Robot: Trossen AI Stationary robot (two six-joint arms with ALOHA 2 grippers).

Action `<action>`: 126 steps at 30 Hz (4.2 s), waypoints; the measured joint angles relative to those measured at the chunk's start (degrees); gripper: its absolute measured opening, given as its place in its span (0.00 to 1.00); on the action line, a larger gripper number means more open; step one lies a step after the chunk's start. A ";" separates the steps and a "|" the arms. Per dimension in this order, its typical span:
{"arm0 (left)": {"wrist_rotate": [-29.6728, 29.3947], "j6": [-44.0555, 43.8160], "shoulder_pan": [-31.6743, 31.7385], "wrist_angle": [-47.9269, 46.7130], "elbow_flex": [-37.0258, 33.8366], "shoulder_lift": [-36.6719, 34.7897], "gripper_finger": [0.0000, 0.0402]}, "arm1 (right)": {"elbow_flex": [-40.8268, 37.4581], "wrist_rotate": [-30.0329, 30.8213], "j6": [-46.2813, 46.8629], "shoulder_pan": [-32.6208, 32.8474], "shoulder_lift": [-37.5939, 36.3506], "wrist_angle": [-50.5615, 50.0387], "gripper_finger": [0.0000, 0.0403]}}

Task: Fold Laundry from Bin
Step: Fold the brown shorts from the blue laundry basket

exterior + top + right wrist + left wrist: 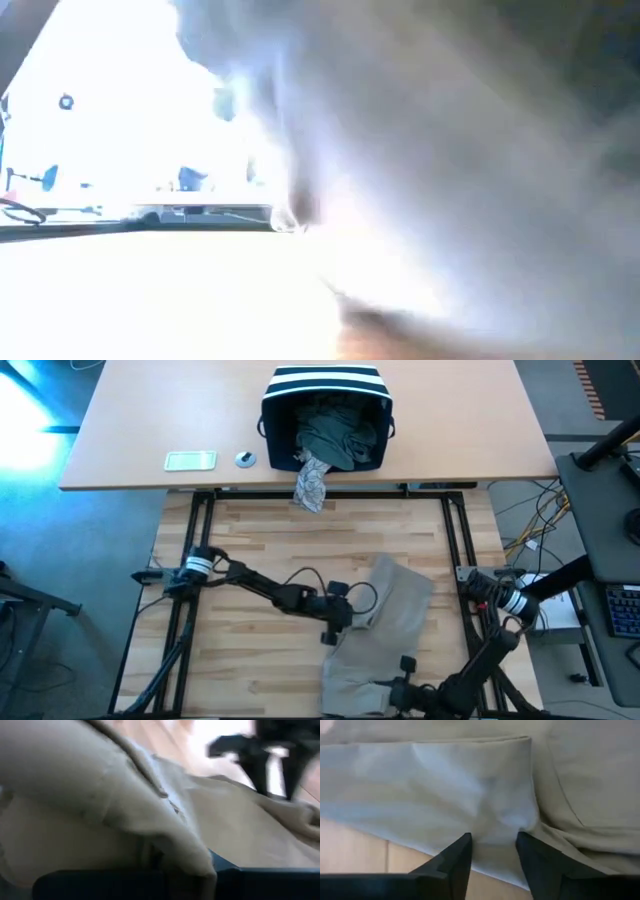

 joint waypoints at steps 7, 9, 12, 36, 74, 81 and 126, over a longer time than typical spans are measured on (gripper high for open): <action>-1.38 -9.89 -2.64 -5.55 -6.86 -5.13 0.26 | -11.44 -2.68 3.23 -2.85 -6.01 4.99 0.02; -2.87 -13.98 -4.05 -6.41 -10.94 -8.38 0.25 | -14.48 -4.85 -2.19 -5.30 -7.01 11.56 0.02; -5.82 -20.95 -7.18 -7.57 -16.70 -13.86 0.25 | -18.05 -9.39 -14.65 -9.12 -8.00 24.22 0.02; -22.97 -19.00 -2.81 19.33 -34.75 -18.81 0.24 | -21.91 -27.65 -28.96 -23.55 -17.71 41.21 0.03; -21.69 -19.22 -6.09 24.50 -33.28 -11.29 0.19 | -22.10 -27.66 -10.51 -52.26 -23.55 15.38 0.03; -21.67 -19.71 -6.24 24.53 -33.28 -11.29 0.19 | -22.13 -35.14 -21.60 -54.82 -18.76 25.57 0.03; -16.44 -18.98 -8.15 -13.17 -33.21 -43.11 0.42 | -20.98 -51.49 -54.47 -65.66 -28.01 28.61 0.67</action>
